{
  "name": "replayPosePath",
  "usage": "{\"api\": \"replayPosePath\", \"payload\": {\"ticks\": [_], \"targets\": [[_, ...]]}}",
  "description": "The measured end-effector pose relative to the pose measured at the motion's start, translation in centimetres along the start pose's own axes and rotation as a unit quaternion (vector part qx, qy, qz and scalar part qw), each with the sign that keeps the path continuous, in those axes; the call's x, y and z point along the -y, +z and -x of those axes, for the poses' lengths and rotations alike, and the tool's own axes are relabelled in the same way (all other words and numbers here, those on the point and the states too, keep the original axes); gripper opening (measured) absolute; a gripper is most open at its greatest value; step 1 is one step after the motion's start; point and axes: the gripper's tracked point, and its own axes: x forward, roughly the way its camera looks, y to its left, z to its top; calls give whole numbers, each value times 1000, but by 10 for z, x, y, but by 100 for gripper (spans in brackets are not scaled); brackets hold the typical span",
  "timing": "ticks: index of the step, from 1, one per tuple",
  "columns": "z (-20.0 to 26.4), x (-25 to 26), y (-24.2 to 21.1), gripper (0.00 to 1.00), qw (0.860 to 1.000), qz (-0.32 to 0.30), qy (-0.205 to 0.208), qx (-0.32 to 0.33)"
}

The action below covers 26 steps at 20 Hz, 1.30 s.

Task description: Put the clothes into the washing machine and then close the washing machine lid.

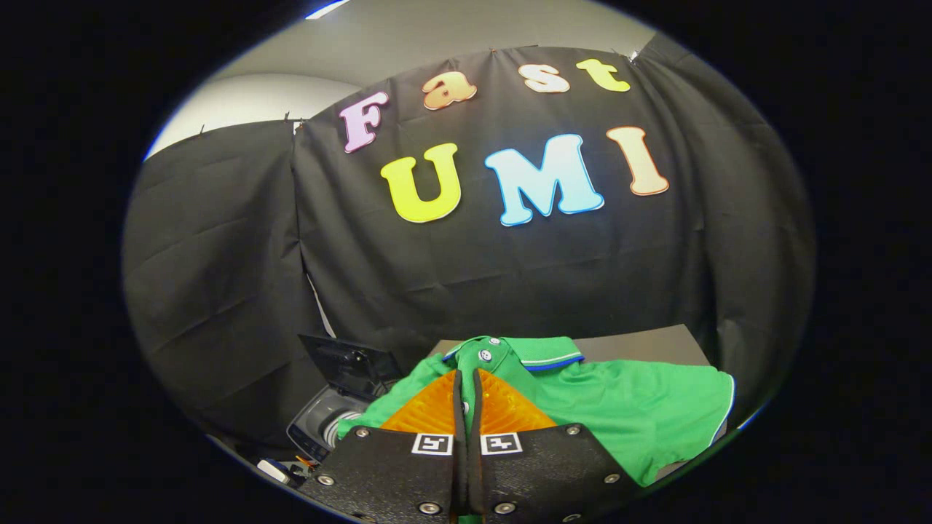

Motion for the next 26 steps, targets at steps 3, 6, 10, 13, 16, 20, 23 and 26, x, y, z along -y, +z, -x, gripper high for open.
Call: {"api": "replayPosePath", "payload": {"ticks": [3, 6, 10, 13, 16, 20, 23, 26], "targets": [[-3, -33, 11, 0, 1000, 10, 20, 18], [-9, -67, 18, 0, 999, 10, 35, 33], [-21, -109, 22, 0, 998, 12, 48, 36], [-32, -145, 23, 0, 997, 16, 63, 41], [-43, -183, 22, 0, 996, 21, 79, 45], [-59, -228, 13, 0, 994, 30, 97, 38], [-72, -258, 2, 0, 993, 30, 108, 30], [-82, -288, -9, 0, 992, 27, 119, 21]]}}
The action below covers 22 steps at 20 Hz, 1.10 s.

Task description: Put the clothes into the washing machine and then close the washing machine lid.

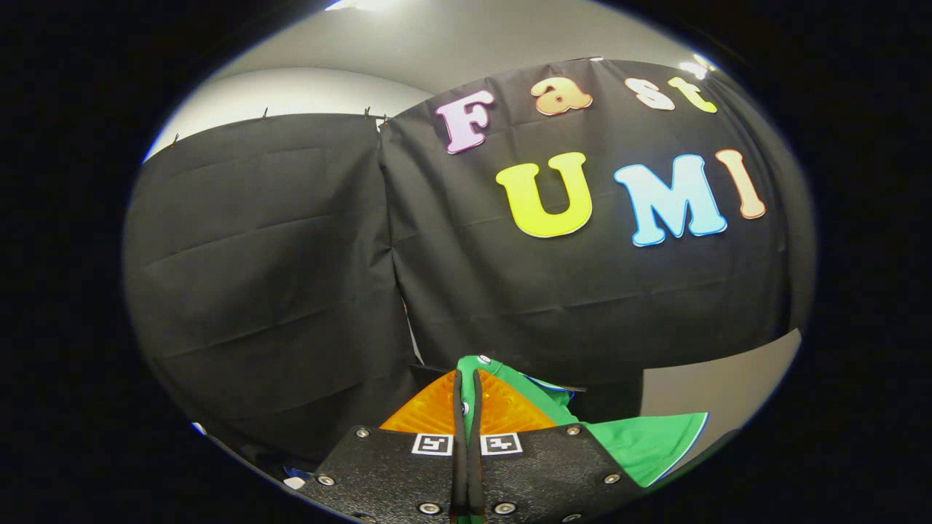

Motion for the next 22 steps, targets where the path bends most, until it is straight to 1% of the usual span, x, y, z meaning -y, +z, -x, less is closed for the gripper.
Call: {"api": "replayPosePath", "payload": {"ticks": [5, 8, 12, 16, 22], "targets": [[-27, -40, -21, 0, 1000, 0, 15, -13], [-44, -52, -36, 0, 1000, 5, 11, -19], [-69, -64, -71, 0, 999, 2, 8, -36], [-93, -71, -115, 0, 998, 15, -8, -64], [-123, -52, -173, 0, 993, 22, -52, -103]]}}
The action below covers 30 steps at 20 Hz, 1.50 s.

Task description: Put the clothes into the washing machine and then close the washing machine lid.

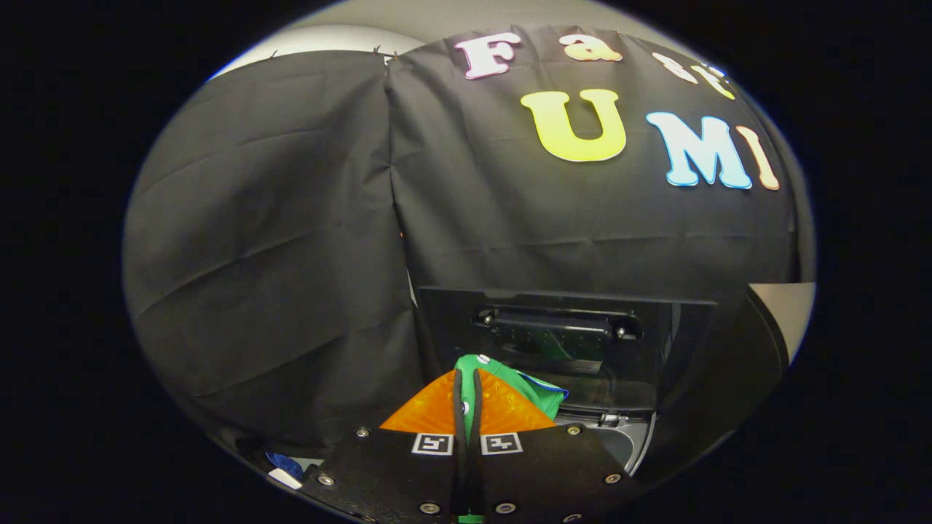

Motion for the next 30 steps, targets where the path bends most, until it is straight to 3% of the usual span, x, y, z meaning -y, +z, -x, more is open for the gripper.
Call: {"api": "replayPosePath", "payload": {"ticks": [17, 24, 28, 30], "targets": [[-47, 27, -154, 0, 987, 15, -65, -143], [-49, 39, -198, 5, 980, -1, -67, -189], [-49, 39, -190, 21, 983, 12, -60, -174], [-45, 39, -182, 50, 984, 29, -64, -162]]}}
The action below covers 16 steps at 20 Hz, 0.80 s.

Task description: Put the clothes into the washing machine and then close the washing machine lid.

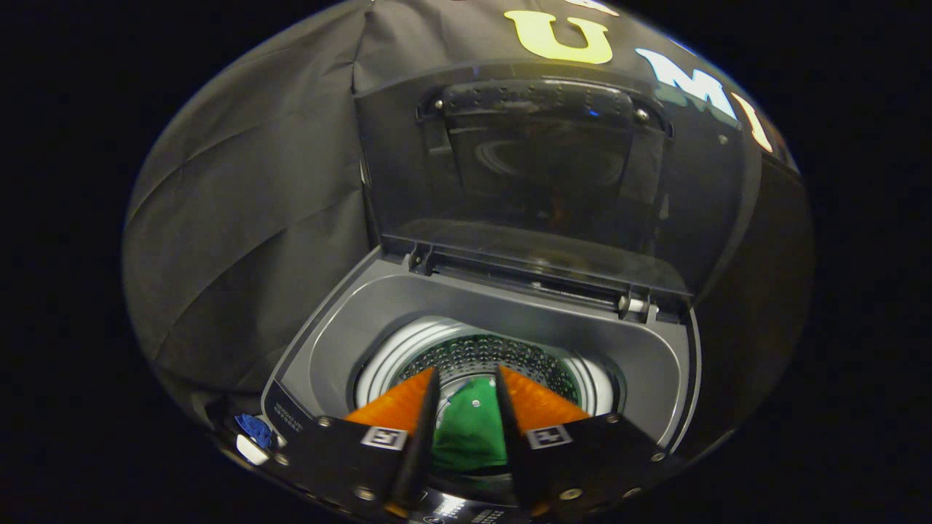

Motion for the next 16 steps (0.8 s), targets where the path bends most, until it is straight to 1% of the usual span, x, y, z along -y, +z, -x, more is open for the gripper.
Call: {"api": "replayPosePath", "payload": {"ticks": [3, 7, 10, 12, 16], "targets": [[5, 1, 6, 96, 1000, 8, -6, 15], [18, -2, 20, 96, 999, 2, -6, 40], [38, -2, 50, 96, 996, 12, -11, 92], [55, -4, 74, 96, 991, 23, -11, 135], [89, -6, 120, 96, 976, 40, -15, 213]]}}
